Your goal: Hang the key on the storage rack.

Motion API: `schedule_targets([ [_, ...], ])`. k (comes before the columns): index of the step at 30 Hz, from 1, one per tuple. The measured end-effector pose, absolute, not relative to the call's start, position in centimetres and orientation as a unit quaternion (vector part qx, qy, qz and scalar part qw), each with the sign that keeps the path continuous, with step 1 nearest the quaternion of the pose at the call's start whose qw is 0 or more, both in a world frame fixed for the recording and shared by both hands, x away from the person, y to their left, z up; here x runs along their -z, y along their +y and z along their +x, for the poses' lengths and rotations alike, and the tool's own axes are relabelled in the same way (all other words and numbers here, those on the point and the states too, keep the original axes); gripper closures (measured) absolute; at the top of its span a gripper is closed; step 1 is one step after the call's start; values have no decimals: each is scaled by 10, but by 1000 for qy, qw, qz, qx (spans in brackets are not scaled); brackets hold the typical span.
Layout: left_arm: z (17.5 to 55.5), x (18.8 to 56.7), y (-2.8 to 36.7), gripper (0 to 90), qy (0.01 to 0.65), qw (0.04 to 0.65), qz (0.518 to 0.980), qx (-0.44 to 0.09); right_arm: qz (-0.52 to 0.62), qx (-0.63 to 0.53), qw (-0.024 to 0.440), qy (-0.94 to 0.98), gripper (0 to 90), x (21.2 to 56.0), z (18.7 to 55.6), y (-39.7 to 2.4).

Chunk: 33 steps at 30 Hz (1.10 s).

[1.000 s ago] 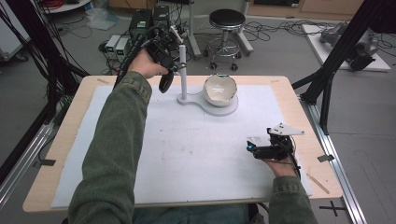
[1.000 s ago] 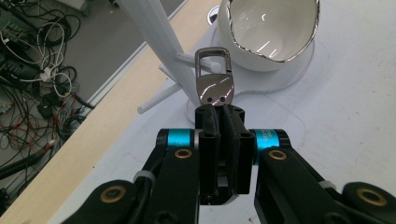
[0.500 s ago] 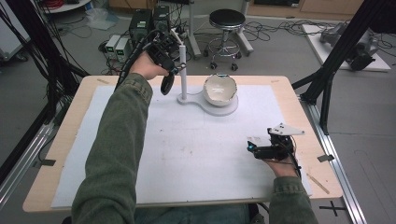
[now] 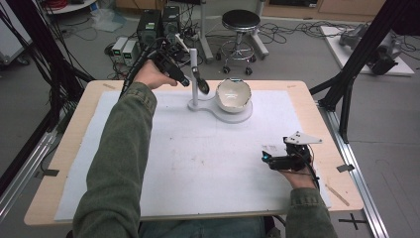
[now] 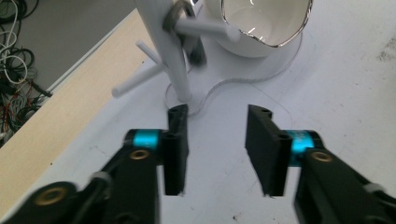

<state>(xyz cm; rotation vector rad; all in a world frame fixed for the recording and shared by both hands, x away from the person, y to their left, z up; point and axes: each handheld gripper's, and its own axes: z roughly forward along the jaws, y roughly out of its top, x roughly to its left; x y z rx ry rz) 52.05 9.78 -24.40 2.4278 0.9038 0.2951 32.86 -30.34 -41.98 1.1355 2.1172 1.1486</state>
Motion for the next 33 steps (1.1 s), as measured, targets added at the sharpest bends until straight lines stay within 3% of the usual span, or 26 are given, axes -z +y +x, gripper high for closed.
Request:
schedule_targets([
  [5, 515, 247, 104, 416, 338, 274, 895, -101, 413, -416, 243, 773, 6, 420, 328, -304],
  [12, 503, 249, 112, 332, 332, 283, 894, -100, 413, -412, 245, 774, 6, 420, 327, -303],
  [19, 494, 259, 126, 77, 347, 279, 890, -100, 413, -411, 249, 774, 6, 419, 326, -303],
  [24, 486, 267, 137, 18, 364, 291, 881, -84, 417, -413, 259, 767, 6, 418, 325, -303],
  [33, 468, 280, 160, 17, 376, 319, 866, -81, 417, -411, 263, 766, 6, 418, 325, -303],
])
